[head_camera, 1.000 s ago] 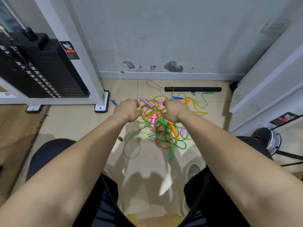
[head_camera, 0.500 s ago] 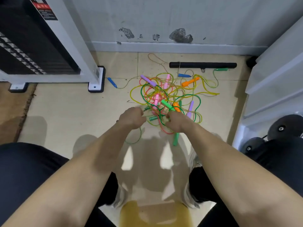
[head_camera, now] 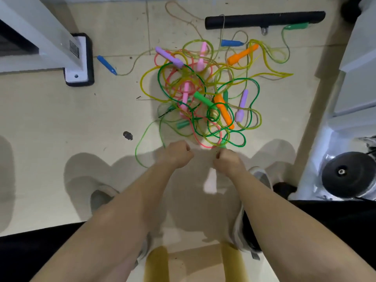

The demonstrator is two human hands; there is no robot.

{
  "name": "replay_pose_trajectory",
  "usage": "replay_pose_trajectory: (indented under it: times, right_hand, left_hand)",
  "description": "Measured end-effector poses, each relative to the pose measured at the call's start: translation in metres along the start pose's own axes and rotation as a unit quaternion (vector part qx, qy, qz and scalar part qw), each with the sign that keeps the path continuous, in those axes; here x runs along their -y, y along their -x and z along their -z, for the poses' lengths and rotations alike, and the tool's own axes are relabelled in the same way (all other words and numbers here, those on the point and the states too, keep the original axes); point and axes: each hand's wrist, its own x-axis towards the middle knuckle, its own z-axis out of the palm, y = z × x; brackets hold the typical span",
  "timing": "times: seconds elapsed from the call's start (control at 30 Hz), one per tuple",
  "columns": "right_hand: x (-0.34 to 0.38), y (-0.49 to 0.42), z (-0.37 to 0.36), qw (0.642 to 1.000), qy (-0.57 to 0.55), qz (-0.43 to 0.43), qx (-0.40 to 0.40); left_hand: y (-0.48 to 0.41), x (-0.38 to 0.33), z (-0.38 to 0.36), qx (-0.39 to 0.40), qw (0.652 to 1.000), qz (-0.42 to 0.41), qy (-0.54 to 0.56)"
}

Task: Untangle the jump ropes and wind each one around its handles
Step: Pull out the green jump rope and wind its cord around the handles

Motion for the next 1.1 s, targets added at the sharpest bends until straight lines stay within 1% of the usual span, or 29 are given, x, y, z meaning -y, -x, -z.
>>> replay_pose_trajectory:
  times: [0.1, 0.17, 0.3, 0.4, 0.43, 0.5, 0.57, 0.6, 0.63, 0.67, 0.77, 0.83, 0.9, 0.93, 0.97, 1.0, 1.07, 1.1]
  right_hand:
    - [-0.013, -0.02, -0.014, 0.992, -0.091, -0.064, -0.065]
    - [-0.016, -0.031, -0.019, 0.983, -0.124, -0.09, -0.1]
    - [-0.014, -0.049, -0.028, 0.979, -0.147, -0.114, -0.085]
    - [-0.012, -0.053, -0.032, 0.975, -0.165, -0.115, -0.094]
    - [-0.011, -0.049, -0.034, 0.972, -0.184, -0.11, -0.095]
    - [-0.005, -0.037, -0.041, 0.965, -0.237, -0.087, -0.069]
    - [0.003, -0.017, -0.054, 0.961, -0.275, -0.024, 0.0]
    - [0.009, -0.005, -0.059, 0.96, -0.278, 0.012, 0.039]
    - [0.014, 0.006, -0.064, 0.957, -0.278, 0.046, 0.073]
    - [0.018, 0.016, -0.069, 0.955, -0.275, 0.064, 0.095]
    - [0.03, 0.043, -0.069, 0.94, -0.311, 0.092, 0.108]
    - [0.038, 0.057, -0.062, 0.943, -0.289, 0.121, 0.115]
    - [0.044, 0.072, -0.049, 0.956, -0.236, 0.122, 0.122]
    - [0.046, 0.08, -0.041, 0.964, -0.211, 0.126, 0.102]
    - [0.047, 0.086, -0.033, 0.972, -0.194, 0.123, 0.057]
    - [0.048, 0.093, -0.023, 0.975, -0.189, 0.112, -0.012]
    - [0.052, 0.108, 0.0, 0.965, -0.206, 0.097, -0.133]
    - [0.054, 0.113, 0.011, 0.959, -0.2, 0.108, -0.167]
  left_hand:
    - [-0.018, -0.003, -0.021, 0.023, 1.0, 0.002, 0.014]
    - [-0.029, -0.003, -0.035, 0.033, 0.999, 0.004, 0.029]
    - [-0.039, -0.004, -0.053, 0.035, 0.996, -0.001, 0.076]
    - [-0.041, -0.002, -0.061, 0.031, 0.995, -0.01, 0.093]
    - [-0.041, -0.001, -0.061, 0.022, 0.992, -0.006, 0.121]
    - [-0.04, -0.001, -0.057, -0.001, 0.975, 0.02, 0.223]
    - [-0.036, -0.005, -0.048, 0.014, 0.941, 0.064, 0.333]
    - [-0.033, -0.006, -0.043, 0.032, 0.925, 0.082, 0.369]
    - [-0.028, -0.005, -0.038, 0.049, 0.919, 0.083, 0.382]
    - [-0.021, -0.003, -0.032, 0.059, 0.923, 0.07, 0.374]
    - [0.002, 0.005, -0.015, 0.055, 0.94, 0.031, 0.335]
    - [0.02, 0.008, -0.002, 0.037, 0.943, 0.029, 0.328]
    - [0.04, 0.005, 0.016, 0.019, 0.948, 0.024, 0.315]
    - [0.051, 0.002, 0.026, 0.013, 0.95, 0.021, 0.311]
    - [0.062, -0.001, 0.038, 0.011, 0.951, 0.02, 0.31]
    - [0.074, -0.004, 0.05, 0.012, 0.952, 0.019, 0.305]
    - [0.098, -0.012, 0.074, 0.022, 0.956, -0.003, 0.293]
    - [0.112, -0.017, 0.086, 0.038, 0.954, -0.023, 0.296]
